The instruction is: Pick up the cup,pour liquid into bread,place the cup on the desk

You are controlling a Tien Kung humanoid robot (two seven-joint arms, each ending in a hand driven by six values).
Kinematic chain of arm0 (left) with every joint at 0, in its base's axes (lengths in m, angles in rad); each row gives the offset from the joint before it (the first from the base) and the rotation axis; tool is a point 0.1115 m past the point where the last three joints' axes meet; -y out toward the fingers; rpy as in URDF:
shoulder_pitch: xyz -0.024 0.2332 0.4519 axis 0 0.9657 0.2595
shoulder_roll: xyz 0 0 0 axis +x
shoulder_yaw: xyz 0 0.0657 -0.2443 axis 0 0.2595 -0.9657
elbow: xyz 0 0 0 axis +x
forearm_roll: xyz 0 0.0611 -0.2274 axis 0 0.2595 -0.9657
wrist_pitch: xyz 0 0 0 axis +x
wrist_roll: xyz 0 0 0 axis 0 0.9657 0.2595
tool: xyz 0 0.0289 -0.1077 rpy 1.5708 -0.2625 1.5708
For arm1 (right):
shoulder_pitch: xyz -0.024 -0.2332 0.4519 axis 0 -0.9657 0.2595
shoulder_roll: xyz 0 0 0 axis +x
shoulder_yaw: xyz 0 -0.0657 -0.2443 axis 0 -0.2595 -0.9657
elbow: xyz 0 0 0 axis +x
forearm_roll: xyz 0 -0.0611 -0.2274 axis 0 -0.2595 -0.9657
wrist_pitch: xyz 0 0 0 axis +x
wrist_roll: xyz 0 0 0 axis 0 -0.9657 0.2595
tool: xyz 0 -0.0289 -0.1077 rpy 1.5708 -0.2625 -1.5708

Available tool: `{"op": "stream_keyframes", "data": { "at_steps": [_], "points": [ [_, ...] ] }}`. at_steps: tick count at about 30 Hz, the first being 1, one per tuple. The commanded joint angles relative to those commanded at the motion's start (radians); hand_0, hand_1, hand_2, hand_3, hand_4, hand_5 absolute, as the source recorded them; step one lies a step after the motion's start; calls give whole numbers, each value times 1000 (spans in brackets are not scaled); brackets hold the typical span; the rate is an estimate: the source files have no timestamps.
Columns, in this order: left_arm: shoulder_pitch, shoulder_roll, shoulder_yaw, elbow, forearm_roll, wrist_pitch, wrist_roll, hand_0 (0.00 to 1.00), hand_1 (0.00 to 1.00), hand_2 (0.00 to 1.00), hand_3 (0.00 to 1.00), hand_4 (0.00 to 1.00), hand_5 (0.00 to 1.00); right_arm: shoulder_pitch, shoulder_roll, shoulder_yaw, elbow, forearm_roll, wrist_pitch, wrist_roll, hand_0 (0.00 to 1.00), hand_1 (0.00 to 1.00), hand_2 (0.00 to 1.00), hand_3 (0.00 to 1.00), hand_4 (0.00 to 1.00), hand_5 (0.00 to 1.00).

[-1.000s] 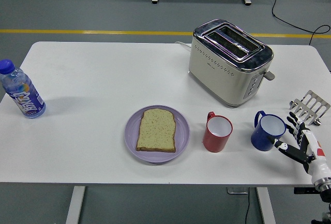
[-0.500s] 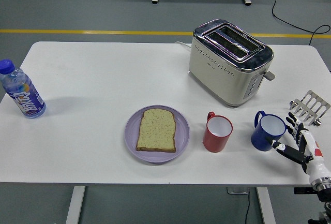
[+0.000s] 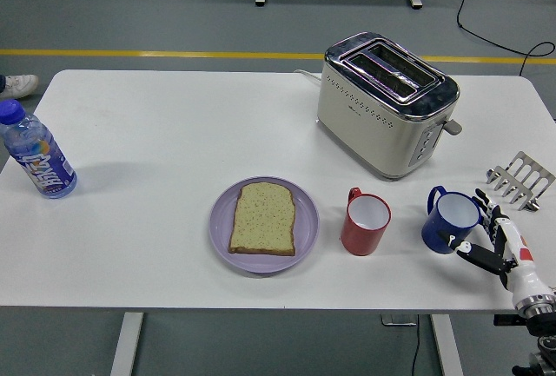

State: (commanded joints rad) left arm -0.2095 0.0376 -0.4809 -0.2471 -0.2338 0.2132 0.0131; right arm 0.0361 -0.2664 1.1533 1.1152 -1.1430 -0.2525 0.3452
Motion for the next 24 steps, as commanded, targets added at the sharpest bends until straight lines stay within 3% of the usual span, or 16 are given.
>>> {"op": "stream_keyframes", "data": {
  "at_steps": [24],
  "points": [
    [4, -4, -6, -1, 7, 4, 3, 690, 756, 773, 611, 396, 998, 70, 2, -89, -71, 75, -24, 44, 981, 864, 943, 998, 998, 208]
  ]
}}
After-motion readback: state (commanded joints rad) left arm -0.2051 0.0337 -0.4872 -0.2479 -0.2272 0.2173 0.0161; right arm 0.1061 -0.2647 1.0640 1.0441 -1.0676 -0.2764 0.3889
